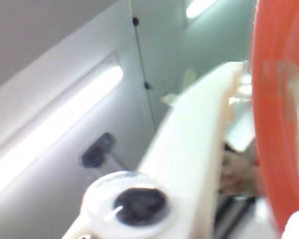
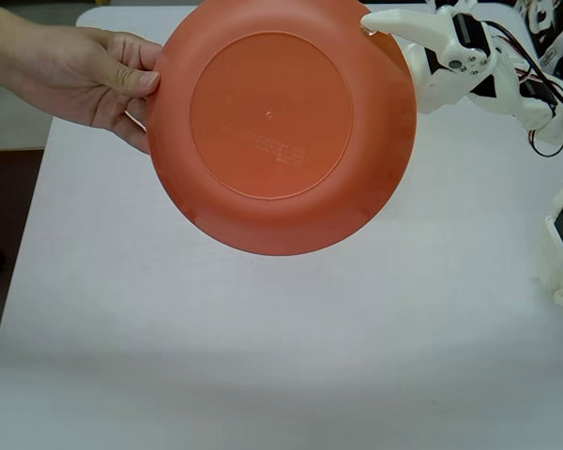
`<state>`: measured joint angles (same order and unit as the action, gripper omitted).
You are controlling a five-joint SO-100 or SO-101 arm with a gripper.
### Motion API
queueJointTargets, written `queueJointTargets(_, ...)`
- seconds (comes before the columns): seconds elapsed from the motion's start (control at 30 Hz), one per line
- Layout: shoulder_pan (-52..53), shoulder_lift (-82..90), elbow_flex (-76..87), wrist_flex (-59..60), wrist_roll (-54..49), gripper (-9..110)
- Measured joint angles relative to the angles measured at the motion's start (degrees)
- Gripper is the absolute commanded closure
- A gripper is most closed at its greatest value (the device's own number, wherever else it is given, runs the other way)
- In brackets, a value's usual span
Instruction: Please give me two plates.
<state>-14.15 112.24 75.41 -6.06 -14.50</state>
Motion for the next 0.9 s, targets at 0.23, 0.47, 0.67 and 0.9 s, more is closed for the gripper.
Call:
queueJointTargets(0.23, 1.1, 1.4, 1.2, 9.8, -3.0, 61)
queueJointTargets(0.47, 7.4, 11.3, 5.4, 26.0, -3.0, 63)
queueJointTargets(0.67, 17.1, 18.5, 14.0, 34.5, -2.6, 66)
queueJointTargets(0.9, 31.4, 20.1, 22.0, 40.7, -0.1, 92)
